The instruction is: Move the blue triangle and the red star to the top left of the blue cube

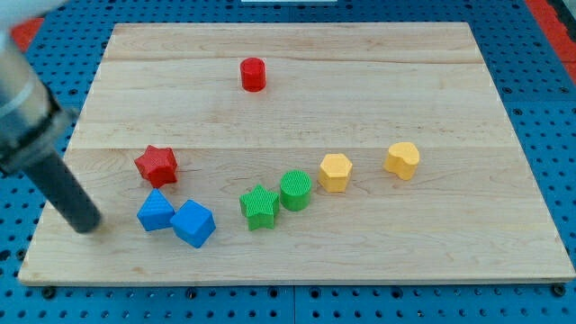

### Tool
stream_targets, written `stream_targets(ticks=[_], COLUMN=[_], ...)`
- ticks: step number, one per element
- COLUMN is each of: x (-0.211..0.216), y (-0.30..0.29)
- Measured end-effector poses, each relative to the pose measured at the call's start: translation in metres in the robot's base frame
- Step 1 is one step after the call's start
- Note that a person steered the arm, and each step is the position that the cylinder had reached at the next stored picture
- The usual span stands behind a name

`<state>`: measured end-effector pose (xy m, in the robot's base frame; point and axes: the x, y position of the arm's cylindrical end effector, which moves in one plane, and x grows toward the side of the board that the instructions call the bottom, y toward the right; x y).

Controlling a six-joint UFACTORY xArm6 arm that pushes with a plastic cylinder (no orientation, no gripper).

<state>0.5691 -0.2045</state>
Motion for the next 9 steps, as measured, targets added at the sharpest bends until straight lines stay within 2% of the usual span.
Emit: stream_targets(ticks=[1, 2, 3, 5, 6, 7, 8, 9], x=[0.013, 0.001, 0.001, -0.028, -0.041, -0.063, -0.158, -0.179], y=[0.048, 0.06, 0.032, 0.035, 0.014, -0.016, -0.006, 0.072])
